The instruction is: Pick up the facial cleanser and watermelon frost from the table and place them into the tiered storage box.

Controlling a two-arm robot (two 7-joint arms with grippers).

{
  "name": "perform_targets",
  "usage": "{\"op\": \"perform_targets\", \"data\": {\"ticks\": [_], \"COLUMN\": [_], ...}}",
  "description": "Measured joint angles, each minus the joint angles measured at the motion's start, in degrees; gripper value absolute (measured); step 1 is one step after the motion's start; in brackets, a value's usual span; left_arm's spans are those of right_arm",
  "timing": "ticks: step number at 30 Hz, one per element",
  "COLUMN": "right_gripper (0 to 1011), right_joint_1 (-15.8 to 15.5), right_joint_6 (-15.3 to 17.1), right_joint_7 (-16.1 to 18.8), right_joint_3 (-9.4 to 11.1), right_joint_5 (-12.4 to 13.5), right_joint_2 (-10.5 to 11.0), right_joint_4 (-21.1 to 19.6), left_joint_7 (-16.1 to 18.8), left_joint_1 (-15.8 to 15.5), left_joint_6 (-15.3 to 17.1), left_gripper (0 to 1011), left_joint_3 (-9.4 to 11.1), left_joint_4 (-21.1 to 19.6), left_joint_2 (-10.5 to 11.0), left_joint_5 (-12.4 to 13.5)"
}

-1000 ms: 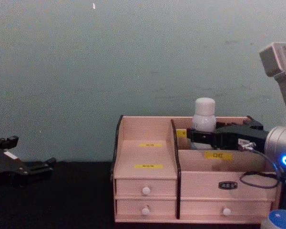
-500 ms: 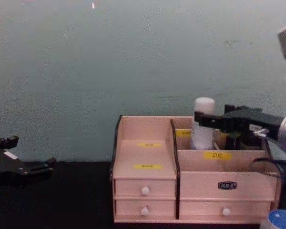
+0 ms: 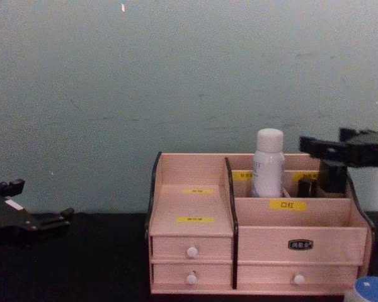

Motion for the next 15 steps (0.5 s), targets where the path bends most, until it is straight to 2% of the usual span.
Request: {"op": "perform_targets", "data": {"ticks": [3, 4, 6, 9, 10, 13, 15], "right_gripper": [1000, 1000, 1000, 1000, 1000, 1000, 1000], "right_joint_1": [-1.8, -3.1, -4.2, -7.2, -7.2, -10.2, -11.4], "right_joint_6": [1.2, 2.0, 2.6, 4.0, 4.0, 5.3, 5.8], "right_joint_7": [0.4, 0.7, 0.9, 1.0, 1.0, 1.1, 1.1], "right_joint_3": [0.5, 0.9, 1.3, 2.1, 2.1, 2.9, 3.1], "right_joint_5": [0.8, 1.4, 1.9, 3.0, 3.0, 4.0, 4.4], "right_joint_2": [1.9, 3.3, 4.4, 7.3, 7.3, 9.9, 10.8], "right_joint_4": [-2.2, -3.6, -4.8, -7.8, -7.8, -11.0, -12.2], "left_joint_7": [0.0, 0.0, 0.0, 0.0, 0.0, 0.0, 0.0], "left_joint_1": [0.0, 0.0, 0.0, 0.0, 0.0, 0.0, 0.0], "left_joint_6": [0.0, 0.0, 0.0, 0.0, 0.0, 0.0, 0.0], "left_gripper": [1001, 1001, 1001, 1001, 1001, 1001, 1001], "left_joint_3": [0.0, 0.0, 0.0, 0.0, 0.0, 0.0, 0.0], "left_joint_4": [0.0, 0.0, 0.0, 0.0, 0.0, 0.0, 0.0], "left_joint_2": [0.0, 0.0, 0.0, 0.0, 0.0, 0.0, 0.0], "left_joint_5": [0.0, 0.0, 0.0, 0.0, 0.0, 0.0, 0.0]}}
